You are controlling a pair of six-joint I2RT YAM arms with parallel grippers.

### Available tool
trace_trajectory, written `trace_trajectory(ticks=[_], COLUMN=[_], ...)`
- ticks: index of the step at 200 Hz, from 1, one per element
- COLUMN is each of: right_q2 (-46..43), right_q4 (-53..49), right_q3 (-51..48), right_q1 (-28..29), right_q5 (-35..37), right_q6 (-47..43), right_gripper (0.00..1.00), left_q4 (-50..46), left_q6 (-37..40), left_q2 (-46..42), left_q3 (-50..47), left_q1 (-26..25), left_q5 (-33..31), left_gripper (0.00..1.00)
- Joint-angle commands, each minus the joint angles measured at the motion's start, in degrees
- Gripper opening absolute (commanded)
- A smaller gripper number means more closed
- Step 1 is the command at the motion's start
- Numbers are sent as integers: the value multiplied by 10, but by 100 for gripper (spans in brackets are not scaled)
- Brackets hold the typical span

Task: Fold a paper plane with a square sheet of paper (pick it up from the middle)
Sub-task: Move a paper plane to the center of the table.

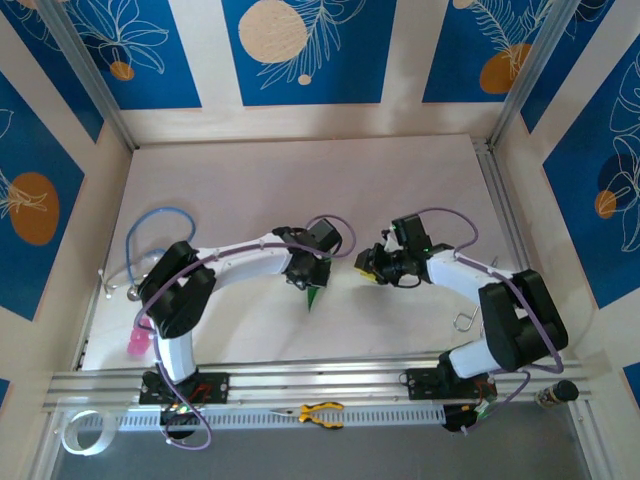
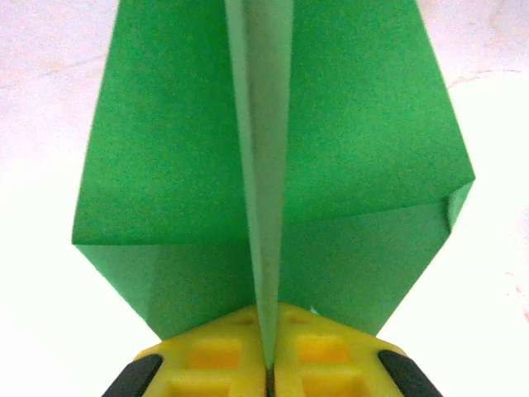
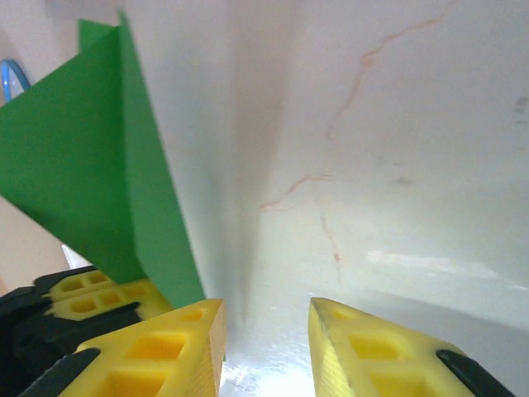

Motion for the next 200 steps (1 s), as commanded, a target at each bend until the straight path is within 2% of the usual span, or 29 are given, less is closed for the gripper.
trace_trajectory(ticks=[1, 109, 200], right_q2=[-16, -6, 6], right_q4=[-19, -12, -5], right_q3=[-11, -7, -6], right_q1=[-6, 0, 10], right_q5=[-4, -13, -18], right_q6=[-7, 3, 6], right_gripper=[33, 33, 33], left_q4=[-52, -18, -13], left_q6=[10, -13, -15], left_q2=[12, 34, 45], left_q3=[20, 12, 6], left_q1=[7, 16, 16], left_q5=[-33, 19, 0], left_gripper=[11, 16, 18])
